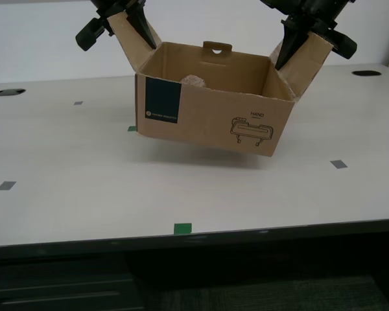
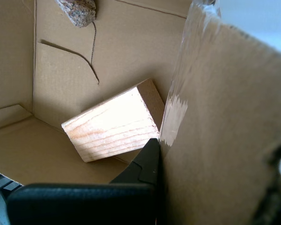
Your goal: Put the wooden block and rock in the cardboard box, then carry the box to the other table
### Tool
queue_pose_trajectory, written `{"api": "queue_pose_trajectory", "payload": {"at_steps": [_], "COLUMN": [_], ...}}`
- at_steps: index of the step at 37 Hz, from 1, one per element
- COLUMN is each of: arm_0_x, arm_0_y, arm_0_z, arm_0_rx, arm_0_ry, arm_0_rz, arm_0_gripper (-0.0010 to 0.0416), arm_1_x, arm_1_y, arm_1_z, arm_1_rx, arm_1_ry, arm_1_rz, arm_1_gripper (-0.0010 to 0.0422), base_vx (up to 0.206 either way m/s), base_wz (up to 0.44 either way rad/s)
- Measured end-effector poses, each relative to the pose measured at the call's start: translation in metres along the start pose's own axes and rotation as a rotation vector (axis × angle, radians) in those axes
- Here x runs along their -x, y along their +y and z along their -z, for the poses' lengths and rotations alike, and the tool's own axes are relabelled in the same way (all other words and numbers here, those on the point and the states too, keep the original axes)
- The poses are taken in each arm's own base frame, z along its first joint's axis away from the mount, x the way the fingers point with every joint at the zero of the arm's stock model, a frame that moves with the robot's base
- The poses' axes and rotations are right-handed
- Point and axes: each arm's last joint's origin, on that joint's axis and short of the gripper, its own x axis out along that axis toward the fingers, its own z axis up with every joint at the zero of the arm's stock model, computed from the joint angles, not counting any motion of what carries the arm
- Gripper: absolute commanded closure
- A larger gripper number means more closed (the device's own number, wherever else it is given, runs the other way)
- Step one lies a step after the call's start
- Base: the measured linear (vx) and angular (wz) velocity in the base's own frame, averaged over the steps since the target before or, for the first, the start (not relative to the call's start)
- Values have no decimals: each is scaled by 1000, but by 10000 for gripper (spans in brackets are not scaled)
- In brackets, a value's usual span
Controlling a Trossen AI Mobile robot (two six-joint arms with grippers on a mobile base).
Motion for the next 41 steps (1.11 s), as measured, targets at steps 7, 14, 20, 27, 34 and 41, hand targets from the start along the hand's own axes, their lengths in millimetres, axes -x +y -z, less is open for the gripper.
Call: {"api": "queue_pose_trajectory", "payload": {"at_steps": [7,14,20,27,34,41], "arm_0_x": [1,1,1,2,4,7], "arm_0_y": [0,1,1,1,2,4], "arm_0_z": [2,2,2,3,3,4], "arm_0_rx": [6,29,28,33,37,42], "arm_0_ry": [10,10,13,14,10,3], "arm_0_rz": [1,-1,-2,-2,-2,-3], "arm_0_gripper": [407,407,407,407,407,407], "arm_1_x": [-1,-4,-10,-12,-4,0], "arm_1_y": [1,3,6,2,-3,-5], "arm_1_z": [3,6,13,25,34,36], "arm_1_rx": [-7,-26,-17,-33,-44,-33], "arm_1_ry": [20,44,71,93,83,72], "arm_1_rz": [-7,-14,-22,-27,-21,-30], "arm_1_gripper": [414,414,414,414,414,414], "base_vx": [-84,-89,-91,-89,-90,-98], "base_wz": [-5,25,48,51,27,1]}}
